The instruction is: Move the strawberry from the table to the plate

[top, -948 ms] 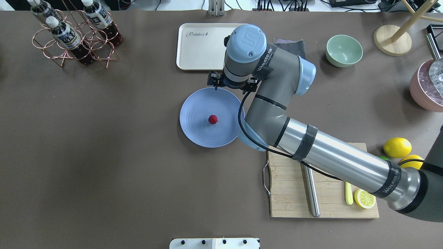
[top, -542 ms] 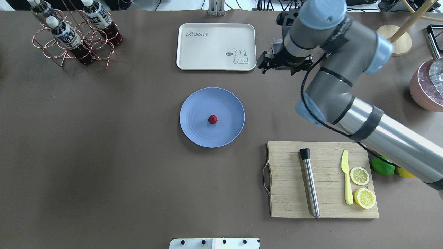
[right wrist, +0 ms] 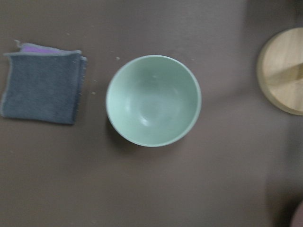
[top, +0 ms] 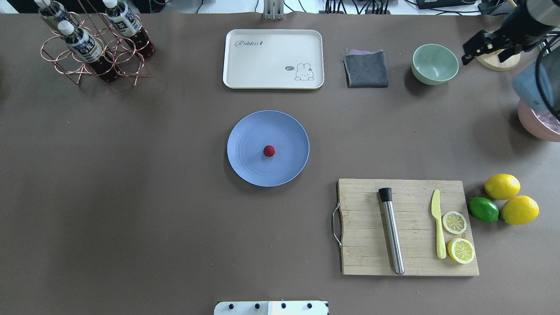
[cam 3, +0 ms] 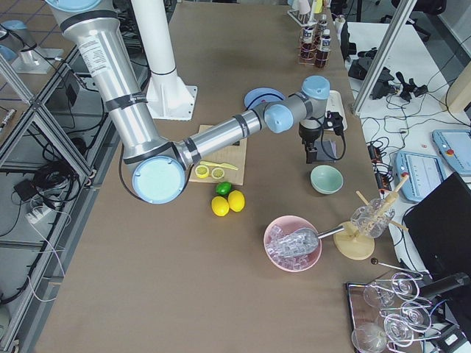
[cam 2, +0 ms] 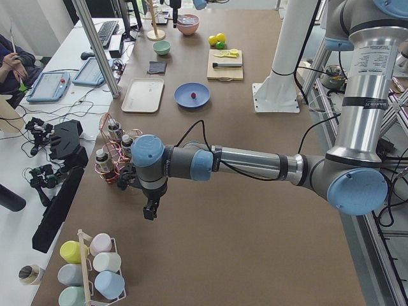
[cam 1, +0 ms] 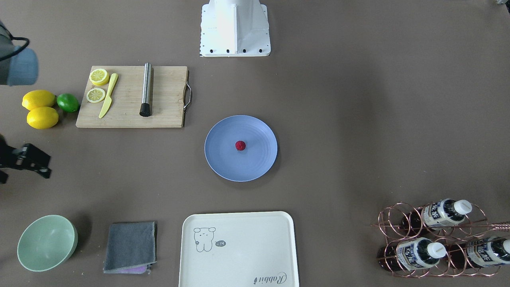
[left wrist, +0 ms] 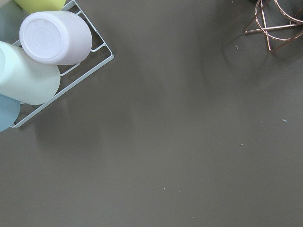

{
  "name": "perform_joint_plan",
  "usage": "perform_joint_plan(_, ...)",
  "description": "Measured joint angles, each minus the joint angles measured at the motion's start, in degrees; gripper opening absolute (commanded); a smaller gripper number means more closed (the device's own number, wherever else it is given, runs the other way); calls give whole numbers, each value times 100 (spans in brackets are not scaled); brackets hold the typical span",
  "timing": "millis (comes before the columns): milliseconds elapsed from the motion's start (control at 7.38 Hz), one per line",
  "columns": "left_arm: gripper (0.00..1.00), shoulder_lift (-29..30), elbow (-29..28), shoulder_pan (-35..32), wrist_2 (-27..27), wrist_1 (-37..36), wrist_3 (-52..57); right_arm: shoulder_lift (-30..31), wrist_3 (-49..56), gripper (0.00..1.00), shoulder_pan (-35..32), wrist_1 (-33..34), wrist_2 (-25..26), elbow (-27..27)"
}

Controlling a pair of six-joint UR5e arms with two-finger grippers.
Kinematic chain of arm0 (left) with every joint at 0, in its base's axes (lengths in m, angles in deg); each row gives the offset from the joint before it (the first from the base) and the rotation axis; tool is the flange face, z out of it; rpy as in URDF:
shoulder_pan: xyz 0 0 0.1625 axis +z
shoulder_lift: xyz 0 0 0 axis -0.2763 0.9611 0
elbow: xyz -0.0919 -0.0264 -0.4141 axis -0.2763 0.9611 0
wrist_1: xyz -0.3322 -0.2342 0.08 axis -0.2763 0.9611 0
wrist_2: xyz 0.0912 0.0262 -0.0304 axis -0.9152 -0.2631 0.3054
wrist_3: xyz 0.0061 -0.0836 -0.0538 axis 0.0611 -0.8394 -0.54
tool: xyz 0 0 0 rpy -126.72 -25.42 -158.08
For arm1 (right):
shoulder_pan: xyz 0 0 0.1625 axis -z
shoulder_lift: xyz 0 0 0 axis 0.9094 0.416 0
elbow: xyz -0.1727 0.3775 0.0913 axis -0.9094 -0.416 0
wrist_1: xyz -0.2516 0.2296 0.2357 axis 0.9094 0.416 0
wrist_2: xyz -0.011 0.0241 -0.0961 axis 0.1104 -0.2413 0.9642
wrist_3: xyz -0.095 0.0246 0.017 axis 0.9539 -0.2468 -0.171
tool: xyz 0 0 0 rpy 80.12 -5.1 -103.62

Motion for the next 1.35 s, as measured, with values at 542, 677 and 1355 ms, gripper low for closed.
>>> perform_joint_plan(542,98,-80,4,4,-10,33,18,1200,3017,100,-1555,667,46,-100)
perform_joint_plan(677,98,-97,-2,7,1,30,8,1418,3223,100,-1750,667,73,-100)
perform_joint_plan(1355,98,-266,-113,11,-1,53,-16,1670,3279,100,-1897,656,125,-121)
